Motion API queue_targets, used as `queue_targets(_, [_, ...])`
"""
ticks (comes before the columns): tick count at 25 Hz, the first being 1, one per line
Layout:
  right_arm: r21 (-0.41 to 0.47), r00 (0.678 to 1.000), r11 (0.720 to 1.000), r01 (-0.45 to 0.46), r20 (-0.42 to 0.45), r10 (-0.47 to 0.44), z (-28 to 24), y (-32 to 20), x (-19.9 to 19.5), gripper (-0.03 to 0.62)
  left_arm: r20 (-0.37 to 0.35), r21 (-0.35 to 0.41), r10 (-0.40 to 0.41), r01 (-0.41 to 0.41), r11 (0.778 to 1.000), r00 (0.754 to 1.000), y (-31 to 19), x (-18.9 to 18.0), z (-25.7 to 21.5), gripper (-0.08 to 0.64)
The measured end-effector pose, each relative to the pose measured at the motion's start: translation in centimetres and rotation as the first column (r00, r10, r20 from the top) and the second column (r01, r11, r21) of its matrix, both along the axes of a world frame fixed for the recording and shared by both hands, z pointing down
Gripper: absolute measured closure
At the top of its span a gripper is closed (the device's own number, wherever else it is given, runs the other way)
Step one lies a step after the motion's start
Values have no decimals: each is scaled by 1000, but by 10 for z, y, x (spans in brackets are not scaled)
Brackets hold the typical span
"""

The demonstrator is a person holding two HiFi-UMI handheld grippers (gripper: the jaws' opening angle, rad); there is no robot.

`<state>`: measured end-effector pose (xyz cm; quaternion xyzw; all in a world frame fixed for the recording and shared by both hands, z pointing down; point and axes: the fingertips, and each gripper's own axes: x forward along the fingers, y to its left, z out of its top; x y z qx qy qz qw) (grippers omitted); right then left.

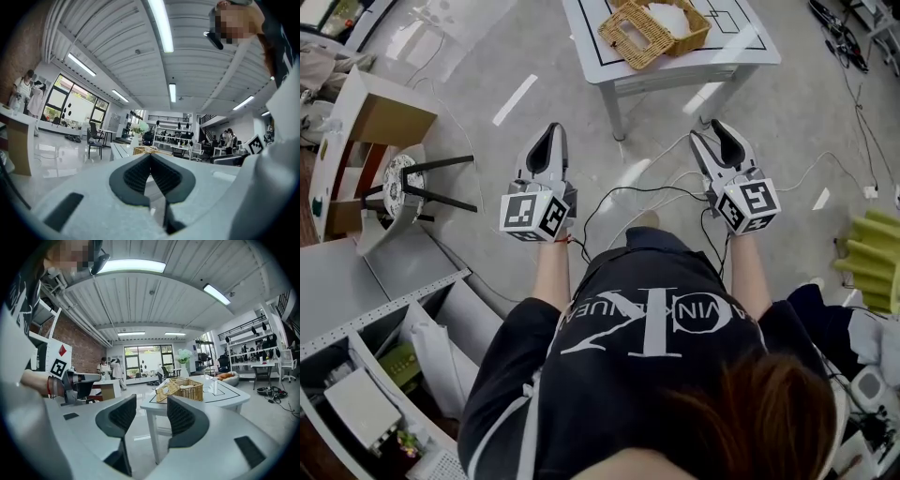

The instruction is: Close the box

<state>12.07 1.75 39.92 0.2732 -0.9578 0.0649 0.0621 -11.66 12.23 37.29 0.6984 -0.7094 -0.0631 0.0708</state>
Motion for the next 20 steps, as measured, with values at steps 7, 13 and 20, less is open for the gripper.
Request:
queue_targets(7, [-6,999,999,35,-41,-36,12,-25,-17,383,9,-30,27,-27,999,1000,-30,-1,7,552])
queue_targets(13, [13,991,997,80,-105,-78,23,-35,-36,377,20,-48,31,-30,998,999,-40,-9,6,552])
queue_targets(20, [78,973,989,129,-203,-111,29,-51,-65,368,0,-56,69,-69,996,998,-69,-23,16,552])
